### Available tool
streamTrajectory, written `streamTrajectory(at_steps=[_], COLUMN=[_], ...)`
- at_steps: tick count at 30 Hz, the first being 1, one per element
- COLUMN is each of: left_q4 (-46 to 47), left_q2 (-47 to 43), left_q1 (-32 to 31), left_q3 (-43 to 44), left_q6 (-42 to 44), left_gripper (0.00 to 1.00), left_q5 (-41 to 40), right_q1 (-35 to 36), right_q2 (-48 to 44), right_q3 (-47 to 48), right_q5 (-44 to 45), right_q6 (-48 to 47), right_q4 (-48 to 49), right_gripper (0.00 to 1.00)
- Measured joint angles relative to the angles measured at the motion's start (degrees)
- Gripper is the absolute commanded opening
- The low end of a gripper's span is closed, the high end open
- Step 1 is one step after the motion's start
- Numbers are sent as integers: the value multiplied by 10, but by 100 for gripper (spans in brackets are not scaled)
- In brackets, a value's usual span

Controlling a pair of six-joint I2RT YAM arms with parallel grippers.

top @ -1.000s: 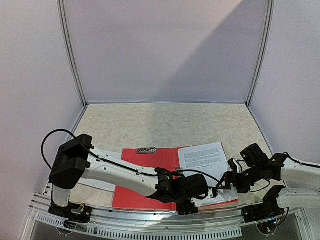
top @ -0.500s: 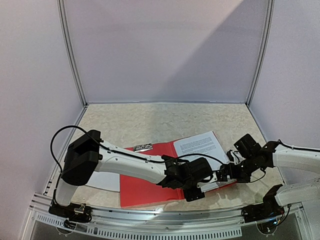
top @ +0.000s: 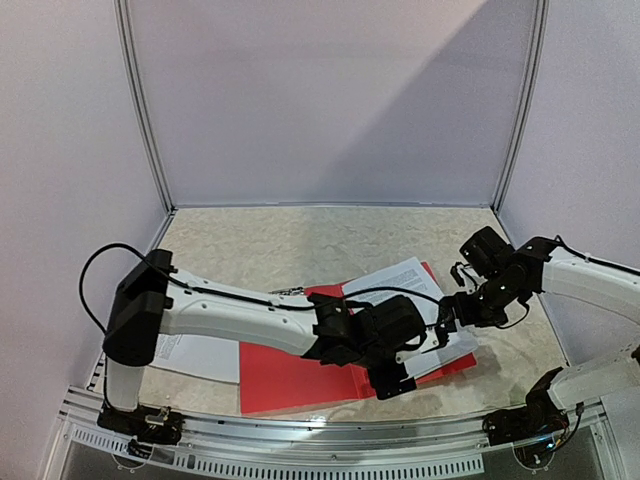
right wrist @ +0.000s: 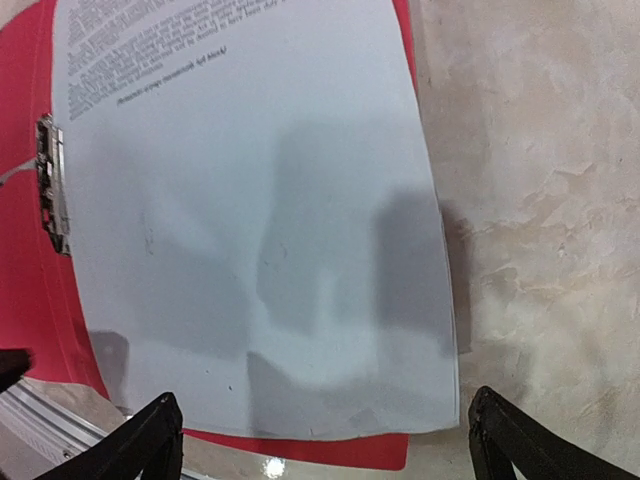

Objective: Put the files into the folder
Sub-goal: Adjust the file in the folder.

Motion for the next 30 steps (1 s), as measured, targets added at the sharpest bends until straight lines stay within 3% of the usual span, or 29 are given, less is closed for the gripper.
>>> streamTrajectory(at_steps=[6, 10, 20, 24, 30], left_q4=[5, 7, 29, 34, 28], left_q2=[-96, -135, -143, -147, -151], left_q1=[2, 28, 225, 230, 226], left_q3=[-31, -80, -252, -276, -243], left_q6=[-19, -78, -291, -341, -406], left_gripper=[99, 99, 99, 100, 100], left_q5=[-15, -47, -33, -19, -46], right_q1=[0, 0, 28, 24, -42], right_q2=[42, 34, -6, -15, -18], right_q3=[-42, -64, -73, -52, 3], right_q5=[-30, -47, -79, -42, 24], right_q6=[-9, -3, 24, 23, -16], right_q4=[-7, -8, -1, -36, -34], right_gripper=[99, 99, 99, 99, 99])
